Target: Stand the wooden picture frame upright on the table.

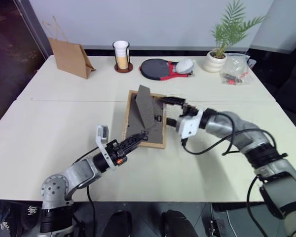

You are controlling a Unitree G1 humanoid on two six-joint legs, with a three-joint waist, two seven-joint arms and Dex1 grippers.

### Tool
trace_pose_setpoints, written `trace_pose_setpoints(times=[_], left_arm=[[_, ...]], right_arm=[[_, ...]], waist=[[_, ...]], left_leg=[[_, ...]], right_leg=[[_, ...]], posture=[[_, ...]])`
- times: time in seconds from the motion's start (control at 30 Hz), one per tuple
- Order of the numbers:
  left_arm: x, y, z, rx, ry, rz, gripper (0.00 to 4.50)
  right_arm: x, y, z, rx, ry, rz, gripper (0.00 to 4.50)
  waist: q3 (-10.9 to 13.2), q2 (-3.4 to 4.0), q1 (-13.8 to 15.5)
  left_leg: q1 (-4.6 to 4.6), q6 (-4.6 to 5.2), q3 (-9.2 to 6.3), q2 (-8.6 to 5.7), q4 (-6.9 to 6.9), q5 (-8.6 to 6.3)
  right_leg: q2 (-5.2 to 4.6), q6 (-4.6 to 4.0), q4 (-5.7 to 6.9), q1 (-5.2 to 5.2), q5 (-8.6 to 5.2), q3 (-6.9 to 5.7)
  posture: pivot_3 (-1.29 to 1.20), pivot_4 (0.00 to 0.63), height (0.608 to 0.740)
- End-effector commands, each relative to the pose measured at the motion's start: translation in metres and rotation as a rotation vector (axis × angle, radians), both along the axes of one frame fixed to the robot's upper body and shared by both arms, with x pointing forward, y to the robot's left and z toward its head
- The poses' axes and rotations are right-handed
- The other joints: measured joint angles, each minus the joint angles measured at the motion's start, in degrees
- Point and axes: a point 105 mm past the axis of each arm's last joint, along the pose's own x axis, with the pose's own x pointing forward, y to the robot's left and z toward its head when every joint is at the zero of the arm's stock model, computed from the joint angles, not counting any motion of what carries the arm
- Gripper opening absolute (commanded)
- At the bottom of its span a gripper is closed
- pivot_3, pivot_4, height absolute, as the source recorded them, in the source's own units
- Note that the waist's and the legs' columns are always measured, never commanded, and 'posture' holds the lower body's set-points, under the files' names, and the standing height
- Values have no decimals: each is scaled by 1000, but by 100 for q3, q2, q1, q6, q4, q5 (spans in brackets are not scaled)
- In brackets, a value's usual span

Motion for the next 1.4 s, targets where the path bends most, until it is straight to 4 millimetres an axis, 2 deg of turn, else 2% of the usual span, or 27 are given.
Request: trace_pose_setpoints(times=[0.03, 0.2, 0.3, 0.47, 0.5, 0.63, 0.8, 0.87, 0.93, 0.97, 1.1, 1.13, 1.17, 1.23, 1.4], left_arm=[[-7, -3, 17, -40, -48, -19, 1089], [-10, -3, 18, -42, -36, -16, 1089], [-13, -2, 17, -42, -30, -9, 1089], [-13, -1, 18, -46, -25, 3, 1089], [-13, -1, 18, -47, -24, 4, 1089], [-15, -1, 18, -39, -20, -7, 1089], [-29, 8, 14, 49, -46, -60, 3575], [-38, 17, 11, 163, -98, -99, 4459], [-49, 28, 9, 310, -181, -160, 4459], [-53, 36, 9, 385, -227, -189, 4459], [-51, 71, 12, 651, -419, -248, 4459], [-46, 77, 13, 682, -448, -243, 4459], [-38, 83, 14, 730, -493, -235, 4459], [-23, 91, 16, 787, -546, -199, 4459], [-1, 93, 24, 805, -626, -148, 4459]], right_arm=[[2, 11, 20, 37, -139, 59, 4447], [11, 17, 19, 42, -171, 64, 4447], [14, 16, 15, 34, -162, 64, 3687], [15, 15, 14, 36, -171, 74, 1217], [15, 15, 14, 37, -174, 76, 1097], [16, 15, 18, 52, -182, 80, 1096], [15, 14, 20, 68, -119, 86, 1096], [16, 11, 21, 82, -77, 80, 1096], [17, 9, 23, 94, -34, 73, 1096], [19, 7, 24, 126, 28, 58, 1096], [24, 5, 17, 237, 491, 6, 1096], [25, 4, 14, 304, 703, -11, 1096], [17, 4, 8, 341, 951, 21, 1096], [0, 5, 1, 355, 1287, 102, 1096], [0, -7, -20, 350, 1640, 30, 1096]], waist=[[0, 0, 4], [0, 0, 11], [0, 0, 16], [0, 0, 12], [0, 0, 3], [0, 0, 0], [0, 0, -10], [0, 0, -21], [3, -3, -35], [4, -1, -32], [10, 2, -37], [11, 5, -27], [11, 6, 2], [12, 7, 46], [13, 9, 14]], left_leg=[[0, -2, 0, -1, 0, 1], [0, -5, 0, -1, 1, 3], [0, -4, 0, -2, 1, 3], [0, -2, 1, -2, 2, 2], [0, -3, 0, -2, 3, 2], [5, 5, -2, 0, 3, -2], [5, 13, -2, 0, 2, -7], [6, 20, -2, 1, 1, -11], [6, 22, -3, 3, 1, -12], [8, 23, -5, 4, -2, -13], [15, 25, -2, 5, -4, -13], [16, 25, -6, 6, -3, -14], [16, 27, -6, 6, -4, -15], [14, 31, -18, 7, -4, -17], [4, 34, -25, 5, -5, -20]], right_leg=[[-1, 0, 0, 0, 0, 0], [0, -1, 0, 2, 0, 0], [-1, -1, -1, 3, 0, 0], [-2, -1, -1, 4, 0, 1], [-2, -1, 0, 5, 0, 1], [3, -1, 6, 6, 0, 0], [3, 0, 7, 6, 0, 1], [3, 0, 7, 6, 0, 1], [10, -1, 10, 5, 0, -1], [12, -2, 12, 5, -1, -2], [12, -4, 11, 15, -1, -11], [12, -4, 9, 19, -1, -15], [8, -4, 8, 21, -1, -18], [-12, -4, 7, 24, -1, -25], [-25, -20, 2, 16, -8, -39]], posture=[[0, 150, 740], [0, 150, 740], [0, 150, 740], [0, 150, 740], [0, 150, 740], [0, 150, 740], [0, 150, 740], [0, 150, 740], [0, 150, 740], [0, 150, 740], [0, 150, 740], [0, 150, 740], [0, 150, 740], [0, 150, 740], [0, 150, 740]])
